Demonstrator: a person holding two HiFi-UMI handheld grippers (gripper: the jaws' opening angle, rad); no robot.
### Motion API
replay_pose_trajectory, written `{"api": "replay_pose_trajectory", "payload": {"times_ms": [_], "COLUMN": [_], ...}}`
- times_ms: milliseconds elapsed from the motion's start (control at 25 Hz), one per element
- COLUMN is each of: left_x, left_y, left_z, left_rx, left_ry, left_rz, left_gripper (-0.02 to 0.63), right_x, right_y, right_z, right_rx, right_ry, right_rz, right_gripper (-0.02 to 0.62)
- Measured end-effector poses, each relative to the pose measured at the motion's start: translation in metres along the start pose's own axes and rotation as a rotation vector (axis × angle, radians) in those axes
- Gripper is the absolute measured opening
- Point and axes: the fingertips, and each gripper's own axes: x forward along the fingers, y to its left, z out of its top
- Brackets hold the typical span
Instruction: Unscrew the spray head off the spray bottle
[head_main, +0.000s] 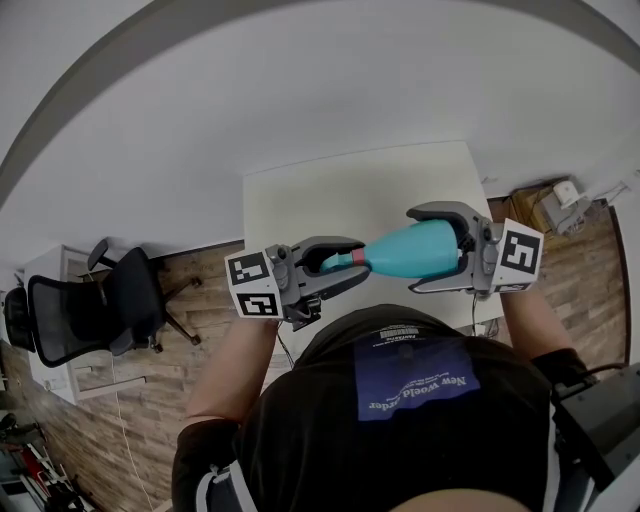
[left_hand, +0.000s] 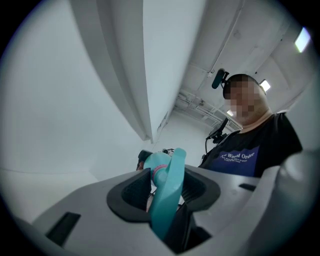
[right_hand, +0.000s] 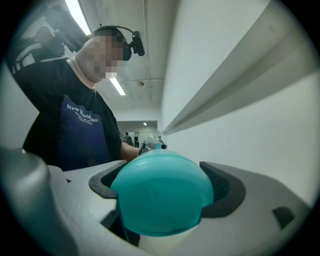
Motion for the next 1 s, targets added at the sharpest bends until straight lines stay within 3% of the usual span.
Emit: {"api": "replay_pose_trajectory", "payload": {"times_ms": [720, 760, 920, 1000], "left_x": [0.004, 0.002, -0.004, -0.004], "left_y": [0.000, 0.003, 0.025, 0.028], "left_z": [-0.005, -0.004, 0.000, -0.001], "left_rx": [-0.163, -0.209, -0.532, -0.570], "left_ry": [0.010, -0.008, -0.178, -0.206], "left_rz": [-0.021, -0.019, 0.001, 0.012], "left_gripper": [0.163, 0.163, 0.161, 0.161], "right_x": [-0.002, -0.001, 0.004, 0.003], "right_y": [0.005, 0.006, 0.003, 0.002], "right_z": [0.001, -0.001, -0.010, -0.013], "right_rx": [-0.016, -0.036, -0.147, -0.123], "right_ry": [-0.005, 0.008, 0.104, 0.111], "right_rz": [0.013, 0.007, -0.058, -0.049], "right_gripper": [0.439, 0.439, 0.439, 0.439]}}
